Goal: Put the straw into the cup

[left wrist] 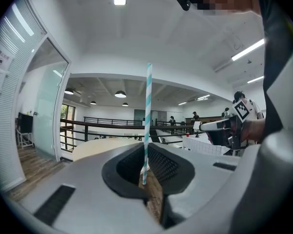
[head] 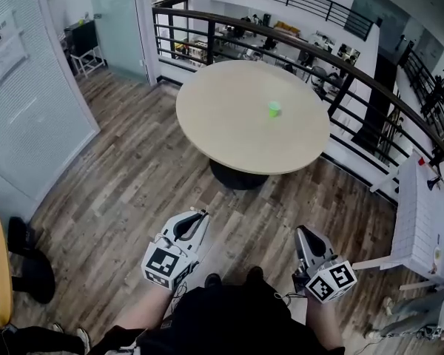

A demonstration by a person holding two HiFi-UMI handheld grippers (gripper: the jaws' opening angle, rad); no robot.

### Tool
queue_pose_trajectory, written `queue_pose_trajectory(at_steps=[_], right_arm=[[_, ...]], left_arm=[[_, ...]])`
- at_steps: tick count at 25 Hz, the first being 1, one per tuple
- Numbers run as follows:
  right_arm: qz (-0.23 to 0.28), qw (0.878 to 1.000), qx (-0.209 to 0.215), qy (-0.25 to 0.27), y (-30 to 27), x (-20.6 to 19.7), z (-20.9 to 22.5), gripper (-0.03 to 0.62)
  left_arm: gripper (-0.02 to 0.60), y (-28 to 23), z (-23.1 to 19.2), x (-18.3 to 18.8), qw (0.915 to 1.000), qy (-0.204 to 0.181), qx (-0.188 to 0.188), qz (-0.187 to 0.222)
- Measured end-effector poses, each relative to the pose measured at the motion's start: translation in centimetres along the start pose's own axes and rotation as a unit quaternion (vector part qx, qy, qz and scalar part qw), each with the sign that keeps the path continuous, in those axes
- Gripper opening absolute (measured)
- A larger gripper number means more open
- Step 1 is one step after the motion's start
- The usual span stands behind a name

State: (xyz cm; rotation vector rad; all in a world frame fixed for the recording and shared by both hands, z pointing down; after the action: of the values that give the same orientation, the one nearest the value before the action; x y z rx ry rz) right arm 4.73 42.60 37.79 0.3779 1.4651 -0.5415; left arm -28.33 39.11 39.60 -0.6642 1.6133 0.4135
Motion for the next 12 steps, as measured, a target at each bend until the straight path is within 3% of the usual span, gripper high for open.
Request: queue_pose_trajectory(at_steps=[12], right_arm=[[-0.007,0.999,0.001,-0.041,-4.4,-1.8,4.7,0.023]], left_arm=[[0.028,-5.8,-2.6,-0.3,0.9998,0.001,-0.003,-0.018]])
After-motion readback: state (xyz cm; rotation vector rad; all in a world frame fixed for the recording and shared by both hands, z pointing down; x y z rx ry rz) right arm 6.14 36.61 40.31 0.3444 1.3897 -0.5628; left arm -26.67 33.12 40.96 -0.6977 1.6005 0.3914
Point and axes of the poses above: the fingertips, and each gripper's own axes: y backward along the fingers, z to its right, x out of its top, the point moved 9 cm from there along y, backward along the fingers, and after that the axes turned 7 degrees about y, right-handed, at the moved point
